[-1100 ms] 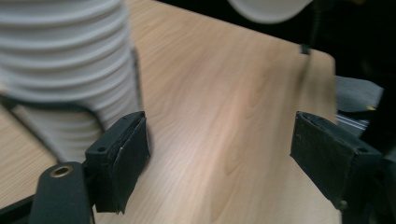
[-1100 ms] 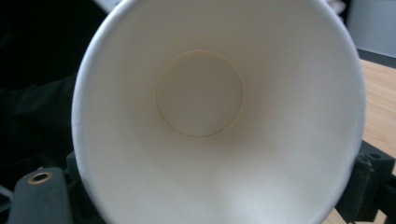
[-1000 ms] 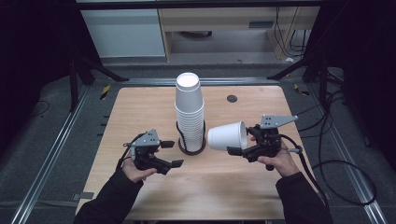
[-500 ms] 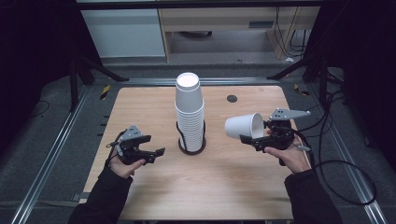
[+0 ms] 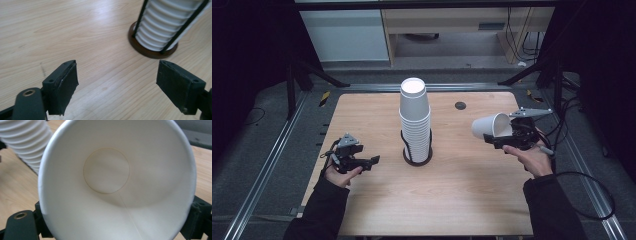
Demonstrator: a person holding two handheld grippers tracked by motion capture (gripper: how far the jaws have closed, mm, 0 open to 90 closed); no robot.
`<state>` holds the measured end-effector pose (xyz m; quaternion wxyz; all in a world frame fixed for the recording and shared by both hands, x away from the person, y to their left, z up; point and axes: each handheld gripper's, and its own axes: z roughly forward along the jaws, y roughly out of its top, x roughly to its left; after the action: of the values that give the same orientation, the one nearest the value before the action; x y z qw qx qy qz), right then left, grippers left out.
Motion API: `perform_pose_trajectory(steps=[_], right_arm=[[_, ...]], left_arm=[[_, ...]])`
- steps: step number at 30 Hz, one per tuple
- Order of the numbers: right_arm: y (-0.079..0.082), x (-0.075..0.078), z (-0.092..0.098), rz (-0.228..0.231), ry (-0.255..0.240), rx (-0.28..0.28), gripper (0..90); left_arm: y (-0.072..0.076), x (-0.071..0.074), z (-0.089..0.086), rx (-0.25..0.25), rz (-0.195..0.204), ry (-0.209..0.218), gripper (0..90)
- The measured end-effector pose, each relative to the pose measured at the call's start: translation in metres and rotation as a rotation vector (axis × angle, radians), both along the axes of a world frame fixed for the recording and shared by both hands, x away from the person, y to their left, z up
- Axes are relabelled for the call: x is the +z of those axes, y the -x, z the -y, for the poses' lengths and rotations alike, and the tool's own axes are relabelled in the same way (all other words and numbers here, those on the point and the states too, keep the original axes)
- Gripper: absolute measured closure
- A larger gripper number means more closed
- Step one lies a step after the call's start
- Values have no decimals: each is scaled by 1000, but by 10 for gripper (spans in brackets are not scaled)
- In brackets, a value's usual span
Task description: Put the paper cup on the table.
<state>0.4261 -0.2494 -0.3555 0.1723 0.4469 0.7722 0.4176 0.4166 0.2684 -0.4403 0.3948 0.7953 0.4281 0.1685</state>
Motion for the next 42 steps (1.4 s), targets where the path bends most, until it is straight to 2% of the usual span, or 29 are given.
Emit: perform_pose_trajectory(steps=[5,6,8,11,14,17,18,19,20,23,24,33,36,41,42], right_arm=[[-7,2,6,-32,37,-41,129],[-11,5,8,-54,60,-55,129],[-14,7,9,-69,80,-63,130],[-17,9,10,-90,104,-75,130],[-24,12,10,-134,169,-91,129],[-28,12,11,-152,183,-94,130],[-33,12,11,-181,197,-99,129],[-33,12,11,-181,197,-99,129],[-37,11,10,-207,220,-102,129],[-42,10,10,-226,245,-103,130],[-46,8,9,-247,264,-114,130],[-60,-3,6,-319,309,-135,129],[-66,-9,2,-366,349,-135,131],[-71,-14,-1,-391,386,-132,133],[-74,-17,-1,-399,406,-126,133]], left_arm=[[-3,-2,-8,33,-12,1,166],[-5,-3,-10,44,-14,0,167],[-7,-4,-11,54,-21,1,167],[-8,-4,-12,54,-22,4,168],[-8,-4,-12,55,-23,-5,169],[-8,-4,-12,58,-23,-10,169],[-8,-4,-13,56,-22,-10,169],[-8,-4,-13,56,-22,-10,169],[-9,-5,-13,57,-24,-15,170],[-8,-5,-13,58,-25,-22,169],[-8,-6,-13,56,-25,-30,169],[-9,-7,-17,60,-31,-28,169],[-9,-6,-17,60,-30,-23,170],[-10,-7,-17,57,-33,-25,170],[-10,-7,-17,58,-34,-25,170]])
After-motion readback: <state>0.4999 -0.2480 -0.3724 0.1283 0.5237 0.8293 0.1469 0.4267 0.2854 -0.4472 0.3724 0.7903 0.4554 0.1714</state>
